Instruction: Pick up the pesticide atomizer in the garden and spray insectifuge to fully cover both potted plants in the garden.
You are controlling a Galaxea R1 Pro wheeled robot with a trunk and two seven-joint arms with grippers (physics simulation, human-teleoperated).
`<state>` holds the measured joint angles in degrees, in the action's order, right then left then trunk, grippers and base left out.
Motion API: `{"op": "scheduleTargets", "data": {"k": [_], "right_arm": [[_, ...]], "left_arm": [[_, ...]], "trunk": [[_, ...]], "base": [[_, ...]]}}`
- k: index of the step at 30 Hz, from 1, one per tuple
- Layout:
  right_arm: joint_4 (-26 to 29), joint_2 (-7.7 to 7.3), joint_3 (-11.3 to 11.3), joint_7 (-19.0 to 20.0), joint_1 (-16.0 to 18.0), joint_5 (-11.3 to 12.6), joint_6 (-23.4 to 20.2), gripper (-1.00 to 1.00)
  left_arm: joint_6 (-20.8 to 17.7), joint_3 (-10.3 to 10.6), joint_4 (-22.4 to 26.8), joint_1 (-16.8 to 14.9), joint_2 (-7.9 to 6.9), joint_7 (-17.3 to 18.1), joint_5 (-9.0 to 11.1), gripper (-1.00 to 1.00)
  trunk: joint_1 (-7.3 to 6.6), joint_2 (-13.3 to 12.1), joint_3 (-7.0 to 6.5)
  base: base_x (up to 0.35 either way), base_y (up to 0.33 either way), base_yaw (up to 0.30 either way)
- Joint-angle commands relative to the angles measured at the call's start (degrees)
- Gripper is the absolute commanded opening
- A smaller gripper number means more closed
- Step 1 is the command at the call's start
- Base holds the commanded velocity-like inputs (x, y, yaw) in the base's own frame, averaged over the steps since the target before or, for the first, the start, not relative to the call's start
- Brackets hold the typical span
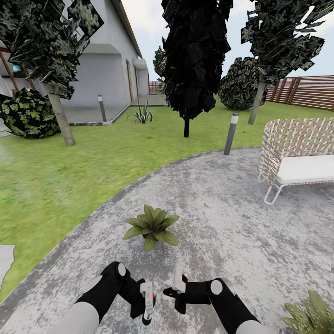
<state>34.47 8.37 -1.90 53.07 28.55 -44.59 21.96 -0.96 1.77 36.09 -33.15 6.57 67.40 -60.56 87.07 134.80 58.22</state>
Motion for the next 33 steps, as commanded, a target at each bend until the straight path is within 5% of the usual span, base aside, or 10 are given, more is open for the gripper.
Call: {"op": "scheduleTargets", "data": {"k": [1, 9, 12, 15, 33], "right_arm": [[0.07, 0.25, -0.20, 0.19, 0.02, -0.39, 0.19, -1.00], [0.07, 0.68, -0.20, 0.19, 0.02, -0.41, 0.19, -1.00], [0.07, 0.68, -0.20, 0.19, 0.02, -0.41, 0.19, -1.00], [0.07, 0.68, -0.20, 0.19, 0.02, -0.44, 0.19, -1.00], [0.07, 0.68, -0.20, 0.19, 0.02, -0.50, 0.19, -1.00]], "left_arm": [[-0.10, 0.00, 0.10, -0.03, 0.03, 0.12, -0.14, -1.00], [0.01, -0.19, 0.03, 0.02, 0.08, 0.12, 0.20, -1.00], [0.08, -0.10, 0.00, 0.02, 0.03, 0.56, 3.54, -1.00], [0.02, 0.04, -0.11, 0.02, 0.02, 0.35, 4.77, -1.00], [0.08, 0.16, -0.67, 0.11, 1.18, 0.20, 5.10, -1.00]], "trunk": [[-0.01, 0.02, 0.05], [-0.01, 0.02, 0.05], [-0.01, 0.02, 0.05], [-0.01, 0.02, 0.05], [-0.01, 0.02, 0.05]], "base": [[0.000, 0.000, 0.000], [0.000, 0.000, 0.000], [0.000, 0.000, 0.000], [0.000, 0.000, 0.000], [0.000, 0.000, 0.000]]}}
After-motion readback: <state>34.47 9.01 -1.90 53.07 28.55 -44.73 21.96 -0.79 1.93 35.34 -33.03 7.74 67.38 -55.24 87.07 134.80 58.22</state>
